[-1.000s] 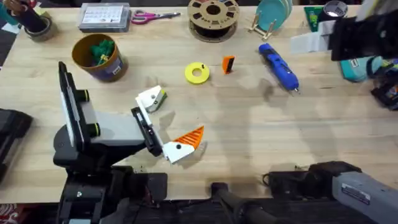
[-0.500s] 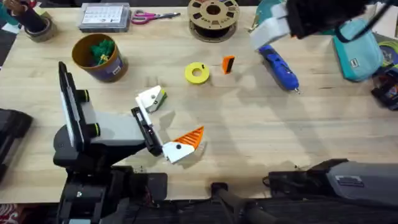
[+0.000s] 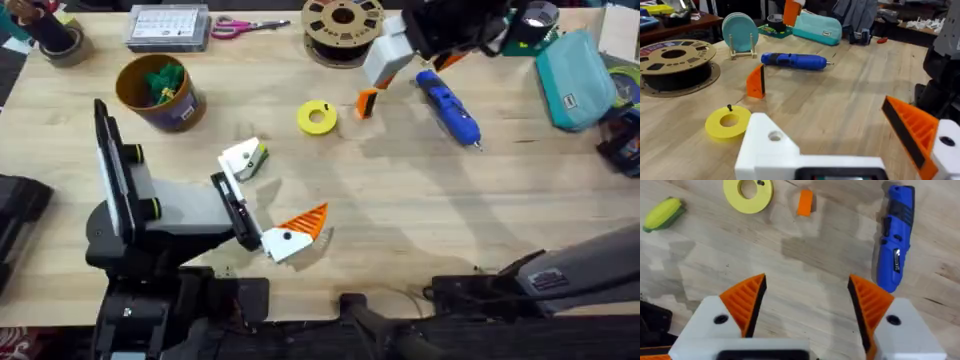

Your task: Pick up the gripper from the table and insert it into the empty holder that is missing its gripper. Then pick up a screw, insert it into the mounting hole, and use the screwdriver to tighten it. Finally, clean up the table by picking up the vegetable and placing it into the bucket.

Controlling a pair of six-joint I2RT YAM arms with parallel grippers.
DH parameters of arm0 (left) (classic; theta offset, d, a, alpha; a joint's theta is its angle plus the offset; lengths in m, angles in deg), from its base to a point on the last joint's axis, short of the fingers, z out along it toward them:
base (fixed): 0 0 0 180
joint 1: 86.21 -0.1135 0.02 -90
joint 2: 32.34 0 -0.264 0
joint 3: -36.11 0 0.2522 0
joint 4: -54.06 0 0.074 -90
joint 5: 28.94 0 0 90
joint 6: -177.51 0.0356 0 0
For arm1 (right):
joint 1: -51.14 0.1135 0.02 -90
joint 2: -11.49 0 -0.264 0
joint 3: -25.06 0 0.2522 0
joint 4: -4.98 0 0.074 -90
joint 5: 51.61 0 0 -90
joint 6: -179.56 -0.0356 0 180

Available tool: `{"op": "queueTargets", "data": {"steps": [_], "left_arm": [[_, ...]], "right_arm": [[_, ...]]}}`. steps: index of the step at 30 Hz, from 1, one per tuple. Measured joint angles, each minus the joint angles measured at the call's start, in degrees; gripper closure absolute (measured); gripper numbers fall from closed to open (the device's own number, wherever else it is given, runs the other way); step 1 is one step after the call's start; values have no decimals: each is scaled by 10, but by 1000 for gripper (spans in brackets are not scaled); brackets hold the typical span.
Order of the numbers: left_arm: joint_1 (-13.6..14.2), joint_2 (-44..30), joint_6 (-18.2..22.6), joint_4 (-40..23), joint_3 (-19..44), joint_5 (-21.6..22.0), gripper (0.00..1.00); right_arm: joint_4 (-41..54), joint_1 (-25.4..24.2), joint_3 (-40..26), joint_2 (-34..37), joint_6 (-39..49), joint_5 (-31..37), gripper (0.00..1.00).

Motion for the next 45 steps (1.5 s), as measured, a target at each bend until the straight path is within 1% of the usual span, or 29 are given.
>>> {"op": "queueTargets", "data": {"steps": [5, 7, 9, 10, 14, 18, 23, 29, 31, 37, 39, 45], "left_arm": [[0, 0, 0, 0, 0, 0, 15], [0, 0, 0, 0, 0, 0, 16], [0, 0, 0, 0, 0, 0, 15], [0, 0, 0, 0, 0, 0, 15], [0, 0, 1, 0, 0, 0, 15], [0, 0, 1, 0, 0, 0, 16], [0, 0, 1, 0, 0, 0, 15], [0, 0, 2, 0, 0, 0, 15], [0, 0, 2, 0, 0, 0, 15], [0, 0, 2, 0, 0, 0, 16], [0, 0, 1, 0, 0, 0, 15], [0, 0, 2, 0, 0, 0, 15]], "right_arm": [[-1, 4, 6, 5, -9, 1, 4], [-7, 4, 18, 5, -12, 1, 4], [-20, 4, 34, 5, -14, 1, 4], [-45, 4, 58, 5, -16, 1, 4], [-68, 4, 68, 8, -16, 1, 4], [-82, 3, 68, 26, -18, 1, 3], [-92, 3, 64, 75, -18, 1, 4], [-111, 3, 30, 131, -18, 1, 5], [-134, 2, 12, 150, -26, 2, 9], [-146, -3, 7, 170, -37, 3, 13], [-157, -5, 7, 185, -40, 3, 52], [-168, -5, 7, 197, -44, 3, 86]]}}
